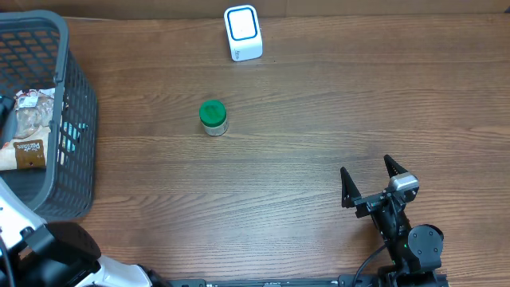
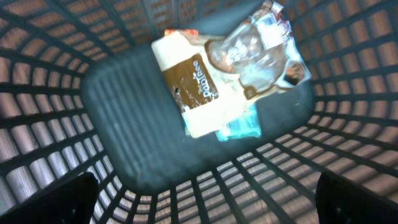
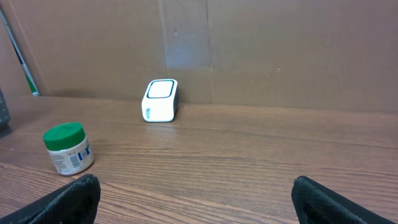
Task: Scan the item barcode
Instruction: 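Release the jar and move the left gripper back over the basket, then reach into the basket and grasp the clear mushroom bag with left gripper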
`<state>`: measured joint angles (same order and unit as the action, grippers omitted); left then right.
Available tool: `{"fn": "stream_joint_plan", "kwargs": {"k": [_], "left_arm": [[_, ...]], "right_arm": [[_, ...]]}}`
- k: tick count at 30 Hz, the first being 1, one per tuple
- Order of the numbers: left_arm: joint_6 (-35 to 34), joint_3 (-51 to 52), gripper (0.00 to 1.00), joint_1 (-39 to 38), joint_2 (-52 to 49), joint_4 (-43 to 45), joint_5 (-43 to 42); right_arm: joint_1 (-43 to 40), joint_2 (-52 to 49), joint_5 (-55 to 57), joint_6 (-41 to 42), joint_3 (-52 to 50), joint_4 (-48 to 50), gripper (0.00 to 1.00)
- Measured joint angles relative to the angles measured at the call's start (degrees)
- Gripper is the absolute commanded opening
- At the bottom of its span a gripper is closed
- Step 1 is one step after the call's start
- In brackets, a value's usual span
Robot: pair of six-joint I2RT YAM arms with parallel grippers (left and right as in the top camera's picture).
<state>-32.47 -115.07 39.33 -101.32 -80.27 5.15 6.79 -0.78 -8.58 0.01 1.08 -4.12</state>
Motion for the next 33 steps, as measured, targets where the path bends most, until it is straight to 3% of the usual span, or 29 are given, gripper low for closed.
{"fn": "stream_joint_plan", "kwargs": {"k": [17,33], "left_arm": [[4.4,31.0,0.88,0.0,-0.2,30.7,-0.7],[7.0,32.2,0.79,-2.3,-10.4,34.9,0.0]], "right_arm": [[0.0,0.0,0.0,0.0,0.0,0.0,1.0],[0.0,0.0,0.0,0.0,0.0,0.0,1.0]]}}
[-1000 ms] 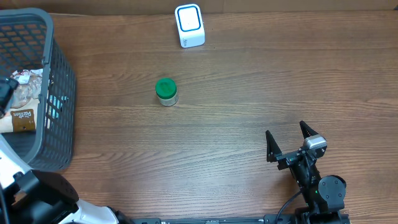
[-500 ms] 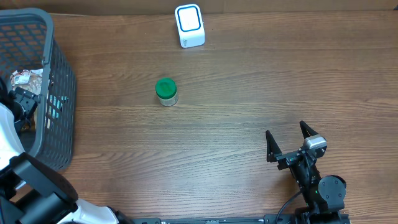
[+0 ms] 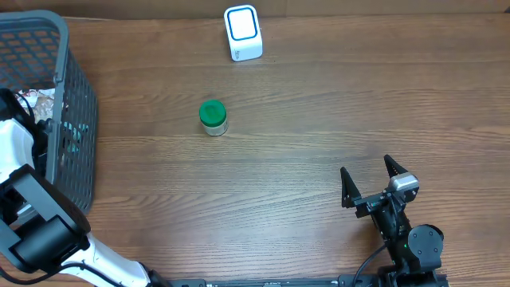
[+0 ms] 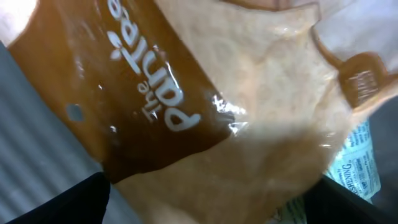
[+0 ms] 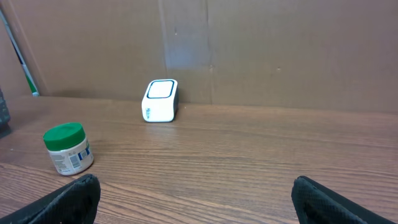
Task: Scan the item barcode
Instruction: 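Reach into the basket and grasp the clear mushroom bag with left gripper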
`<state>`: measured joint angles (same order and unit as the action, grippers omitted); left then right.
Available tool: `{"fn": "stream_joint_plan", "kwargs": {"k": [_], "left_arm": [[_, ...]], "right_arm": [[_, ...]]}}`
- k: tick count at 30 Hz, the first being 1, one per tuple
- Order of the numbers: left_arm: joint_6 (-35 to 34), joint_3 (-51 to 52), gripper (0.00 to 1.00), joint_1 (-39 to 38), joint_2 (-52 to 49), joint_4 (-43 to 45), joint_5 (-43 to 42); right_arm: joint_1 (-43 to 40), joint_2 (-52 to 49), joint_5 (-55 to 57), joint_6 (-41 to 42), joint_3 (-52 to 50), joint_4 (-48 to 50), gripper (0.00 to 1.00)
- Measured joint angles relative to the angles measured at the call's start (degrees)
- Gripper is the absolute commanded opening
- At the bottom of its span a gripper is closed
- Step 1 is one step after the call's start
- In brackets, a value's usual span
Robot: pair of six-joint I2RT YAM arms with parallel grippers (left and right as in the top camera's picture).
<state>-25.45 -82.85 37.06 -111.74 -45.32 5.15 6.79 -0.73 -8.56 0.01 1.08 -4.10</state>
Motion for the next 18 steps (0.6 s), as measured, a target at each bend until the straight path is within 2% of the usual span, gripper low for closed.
{"fn": "stream_joint_plan", "kwargs": {"k": [2,7,9,15,18], "left_arm": [[0.2,0.0,0.74,0.0,0.0,0.7,0.3],[0.4,0.0,0.51,0.0,0.0,1.1,0.6],[0.6,0.0,0.37,0.0,0.0,1.3,0.7],[0.4,0.0,0.04,0.0,0.0,1.4,0.6],[0.6,0.0,0.04,0.0,0.0,1.2,0.6]], "right_arm": [[0.0,0.0,0.0,0.0,0.0,0.0,1.0],[0.0,0.0,0.0,0.0,0.0,0.0,1.0],[0.0,0.0,0.0,0.0,0.0,0.0,1.0],[0.0,0.0,0.0,0.0,0.0,0.0,1.0],[0.0,0.0,0.0,0.0,0.0,0.0,1.0]]}}
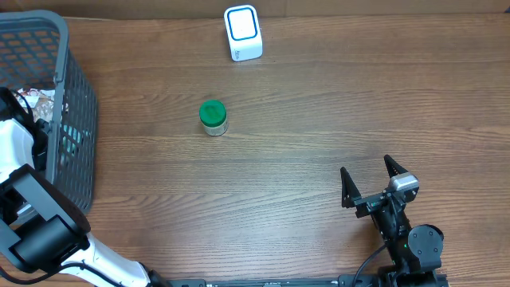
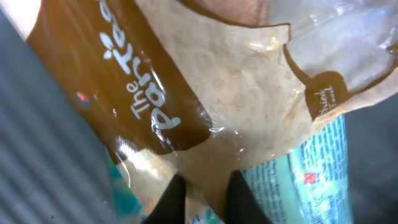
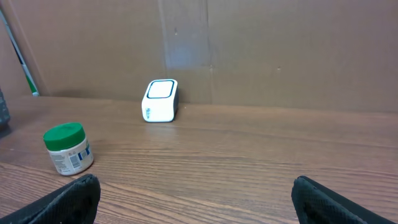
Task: Scan the item barcode
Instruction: 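Reach into the basket and grasp the clear mushroom bag with left gripper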
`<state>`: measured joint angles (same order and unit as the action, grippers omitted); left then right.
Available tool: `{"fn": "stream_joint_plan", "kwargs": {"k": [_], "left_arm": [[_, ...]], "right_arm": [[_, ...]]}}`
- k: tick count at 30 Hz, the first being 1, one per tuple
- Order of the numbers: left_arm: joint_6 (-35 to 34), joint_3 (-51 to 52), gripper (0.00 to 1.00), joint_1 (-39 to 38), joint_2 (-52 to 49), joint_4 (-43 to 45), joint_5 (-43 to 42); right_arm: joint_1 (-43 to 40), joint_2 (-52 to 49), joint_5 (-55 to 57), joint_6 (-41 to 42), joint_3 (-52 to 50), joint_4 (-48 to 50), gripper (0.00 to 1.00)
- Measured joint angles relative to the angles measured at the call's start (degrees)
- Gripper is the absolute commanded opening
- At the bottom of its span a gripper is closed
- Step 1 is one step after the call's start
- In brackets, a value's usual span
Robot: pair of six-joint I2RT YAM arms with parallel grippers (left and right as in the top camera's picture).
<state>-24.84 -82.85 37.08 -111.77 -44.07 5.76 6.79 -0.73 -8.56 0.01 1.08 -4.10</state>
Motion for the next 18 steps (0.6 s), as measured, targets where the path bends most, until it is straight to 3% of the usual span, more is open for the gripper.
{"fn": "stream_joint_plan", "kwargs": {"k": [10,18], "left_arm": [[0.0,-1.9,0.04,0.0,0.0,-6.1,0.1],[-0.5,-13.7,0.04,0.0,0.0,-17.0,0.0]], "right_arm": [[0.0,0.0,0.0,0.0,0.0,0.0,1.0],[0.0,0.0,0.0,0.0,0.0,0.0,1.0]]}}
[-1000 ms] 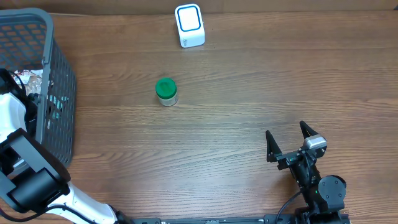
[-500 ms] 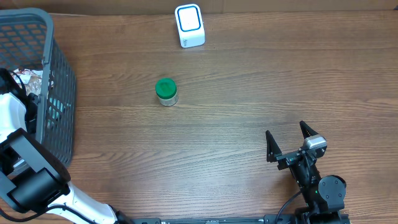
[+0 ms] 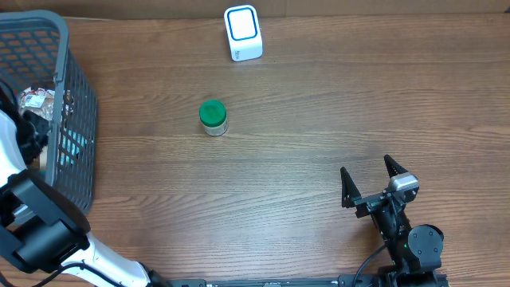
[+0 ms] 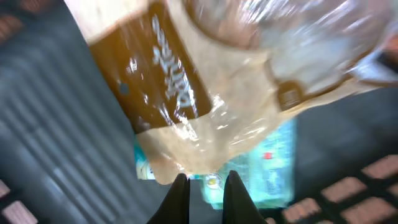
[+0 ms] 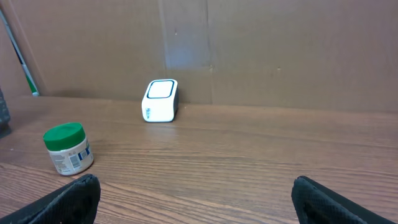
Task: Scan the item barcode
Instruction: 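Reach into the basket and grasp the clear mushroom bag with left gripper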
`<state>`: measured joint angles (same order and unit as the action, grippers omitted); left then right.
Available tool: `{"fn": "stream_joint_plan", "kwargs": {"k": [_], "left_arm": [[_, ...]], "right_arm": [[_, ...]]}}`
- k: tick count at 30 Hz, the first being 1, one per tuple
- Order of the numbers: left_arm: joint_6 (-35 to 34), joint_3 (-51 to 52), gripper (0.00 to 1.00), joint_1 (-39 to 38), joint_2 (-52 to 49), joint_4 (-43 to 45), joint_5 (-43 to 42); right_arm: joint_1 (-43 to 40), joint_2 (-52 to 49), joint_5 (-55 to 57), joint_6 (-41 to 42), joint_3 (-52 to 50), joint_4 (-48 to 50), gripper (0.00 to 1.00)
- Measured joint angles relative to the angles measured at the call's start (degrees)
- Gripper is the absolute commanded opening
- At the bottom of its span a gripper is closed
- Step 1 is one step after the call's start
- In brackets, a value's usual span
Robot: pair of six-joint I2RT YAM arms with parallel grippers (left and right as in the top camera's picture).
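Note:
My left gripper (image 4: 205, 186) is down inside the grey basket (image 3: 77, 119), its jaws nearly closed on the lower edge of a brown-and-tan snack bag (image 4: 205, 106) with white lettering. The bag fills the left wrist view, and the basket floor looks blurred behind it. A teal packet (image 4: 268, 168) lies under the bag. The white scanner (image 3: 242, 32) stands at the table's far edge. My right gripper (image 3: 370, 182) rests open near the front right with nothing between its fingers.
A small jar with a green lid (image 3: 213, 117) stands on the wooden table between the basket and the scanner, also visible as the jar (image 5: 67, 148) in the right wrist view. A clear crinkled packet (image 3: 36, 100) lies in the basket. A cardboard wall (image 5: 249, 50) backs the table.
The left gripper, still closed on the snack bag's edge, has risen; the basket floor now looks farther off and the teal packet shows below. The right arm has not moved.
At first my left gripper hung open high over the basket's contents. It then sat open right against the snack bag, then closed on the bag's edge. Now it holds the bag a little above the basket floor. The right gripper stayed open and still throughout.

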<state>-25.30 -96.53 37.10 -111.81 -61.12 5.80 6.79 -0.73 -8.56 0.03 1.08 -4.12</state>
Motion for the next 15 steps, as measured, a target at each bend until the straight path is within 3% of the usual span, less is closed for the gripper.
{"fn": "stream_joint_plan", "kwargs": {"k": [1,3,5,8,15], "left_arm": [[0.0,-1.4,0.17,0.0,0.0,-0.8,0.0],[0.1,-2.9,0.53,0.0,0.0,-0.7,0.0],[0.4,-3.0,0.7,0.0,0.0,0.5,0.0],[2.9,-2.7,0.78,0.0,0.0,4.2,0.0],[14.1,3.6,0.81,0.0,-0.1,17.3,0.0]], "right_arm": [[0.0,0.0,0.0,0.0,0.0,0.0,1.0],[0.0,0.0,0.0,0.0,0.0,0.0,1.0],[0.0,0.0,0.0,0.0,0.0,0.0,1.0],[0.0,0.0,0.0,0.0,0.0,0.0,1.0],[0.0,0.0,0.0,0.0,0.0,0.0,1.0]]}}
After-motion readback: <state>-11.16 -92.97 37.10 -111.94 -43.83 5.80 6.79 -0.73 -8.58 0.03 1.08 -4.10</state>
